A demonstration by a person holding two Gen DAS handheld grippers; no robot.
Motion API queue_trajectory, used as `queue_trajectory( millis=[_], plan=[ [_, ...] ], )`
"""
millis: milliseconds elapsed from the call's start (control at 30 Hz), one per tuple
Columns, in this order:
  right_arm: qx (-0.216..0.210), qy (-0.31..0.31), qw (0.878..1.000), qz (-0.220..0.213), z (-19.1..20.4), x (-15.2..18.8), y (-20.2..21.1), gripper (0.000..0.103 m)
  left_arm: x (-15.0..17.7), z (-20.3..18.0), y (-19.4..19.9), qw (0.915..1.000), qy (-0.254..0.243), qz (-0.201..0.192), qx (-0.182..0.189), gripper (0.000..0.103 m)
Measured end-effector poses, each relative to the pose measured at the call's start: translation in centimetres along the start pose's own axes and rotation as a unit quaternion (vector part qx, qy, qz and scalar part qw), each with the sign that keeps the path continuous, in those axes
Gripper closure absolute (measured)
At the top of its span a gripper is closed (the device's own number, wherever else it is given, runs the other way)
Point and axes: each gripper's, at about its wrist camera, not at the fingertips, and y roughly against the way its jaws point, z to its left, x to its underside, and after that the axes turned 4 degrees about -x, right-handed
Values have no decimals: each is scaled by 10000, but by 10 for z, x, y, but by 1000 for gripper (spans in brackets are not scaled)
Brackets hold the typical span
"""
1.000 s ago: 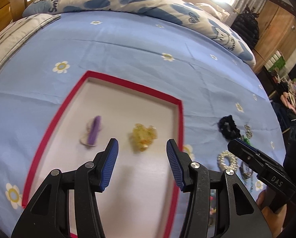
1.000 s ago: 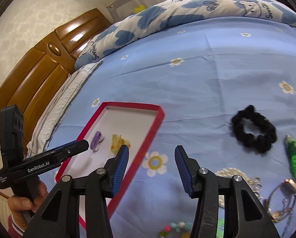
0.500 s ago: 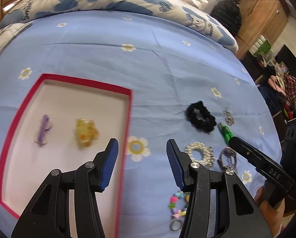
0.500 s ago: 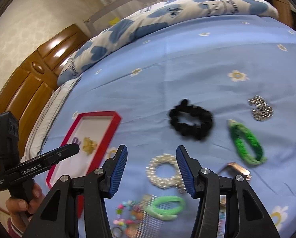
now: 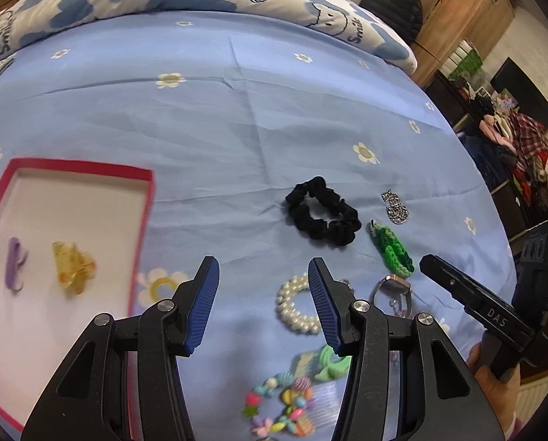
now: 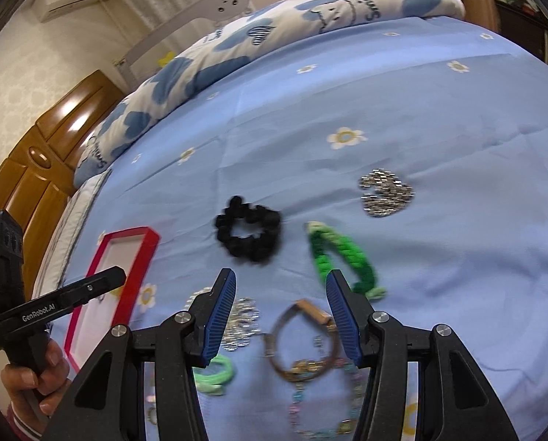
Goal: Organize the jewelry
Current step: 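Move the left tool to the black scrunchie while the right tool reaches the green braided bracelet, then grasp the black scrunchie with the left tool while the right tool grasps the green bracelet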
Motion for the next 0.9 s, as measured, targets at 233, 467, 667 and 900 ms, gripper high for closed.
queue_trajectory(
  millis=[233,467,667,900],
  plan=[
    [133,-158,9998,37,-30,-5,-6,50,-12,-20,-27,9997,-190,180,0,54],
    [189,-188,9995,161,-45,-9,-18,50,-23,-33,-61,9990,-286,340,-73,54],
    [211,-58,9992,335,-48,-10,-34,51,-34,-41,-85,9986,-250,475,-21,54],
    [337,92,9986,397,-46,-10,-41,65,-32,-51,-103,9975,-405,574,-58,66]
  ],
)
